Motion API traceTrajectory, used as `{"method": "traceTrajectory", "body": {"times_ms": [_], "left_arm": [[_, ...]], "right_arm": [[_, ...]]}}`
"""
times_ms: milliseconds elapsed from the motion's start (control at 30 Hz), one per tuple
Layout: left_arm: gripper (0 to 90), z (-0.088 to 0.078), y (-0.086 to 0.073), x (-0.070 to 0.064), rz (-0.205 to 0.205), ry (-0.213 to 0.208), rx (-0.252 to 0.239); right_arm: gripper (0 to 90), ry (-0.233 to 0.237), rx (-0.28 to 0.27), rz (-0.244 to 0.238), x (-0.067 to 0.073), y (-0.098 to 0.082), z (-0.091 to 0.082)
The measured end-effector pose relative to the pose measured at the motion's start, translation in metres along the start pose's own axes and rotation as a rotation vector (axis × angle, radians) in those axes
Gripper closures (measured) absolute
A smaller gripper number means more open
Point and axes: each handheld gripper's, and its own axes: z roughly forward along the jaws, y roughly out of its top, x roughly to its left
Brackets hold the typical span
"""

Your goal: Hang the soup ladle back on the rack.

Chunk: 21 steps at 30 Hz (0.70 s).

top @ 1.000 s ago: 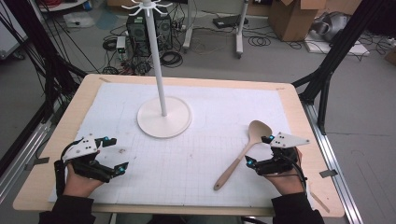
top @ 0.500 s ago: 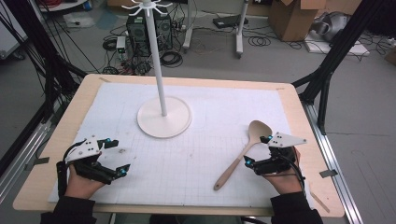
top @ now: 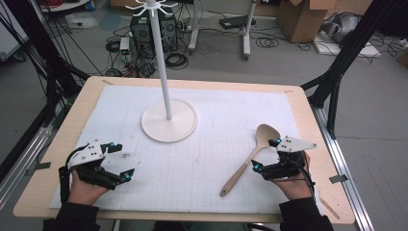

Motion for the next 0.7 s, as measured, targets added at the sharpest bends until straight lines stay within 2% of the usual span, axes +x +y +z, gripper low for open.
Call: {"method": "traceTrajectory", "body": {"times_ms": [100,367,467,500,533,600,700], "left_arm": [[1.7,-0.003,0.0,0.0,-0.007,0.005,-0.009],[1.7,0.0,0.0,-0.002,-0.001,0.002,0.002],[1.6,0.003,0.0,-0.002,-0.001,-0.005,0.012],[1.7,0.003,0.0,-0.002,-0.001,-0.005,0.012],[1.7,0.004,-0.001,-0.002,-0.002,-0.006,0.014],[1.7,0.005,-0.001,-0.001,0.002,-0.008,0.021],[1.7,0.005,-0.002,-0.001,0.001,-0.009,0.022]], "right_arm": [[3.2,0.018,0.031,-0.033,0.001,0.006,0.003],[3.2,0.086,0.112,-0.072,-0.005,0.014,0.009],[3.2,0.135,0.188,-0.116,-0.006,0.016,0.02],[3.2,0.135,0.188,-0.116,-0.006,0.016,0.02],[3.2,0.157,0.22,-0.138,-0.006,0.017,0.025],[3.2,0.169,0.256,-0.164,-0.005,0.019,0.03],[3.3,0.2,0.289,-0.2,-0.005,0.021,0.037]]}}
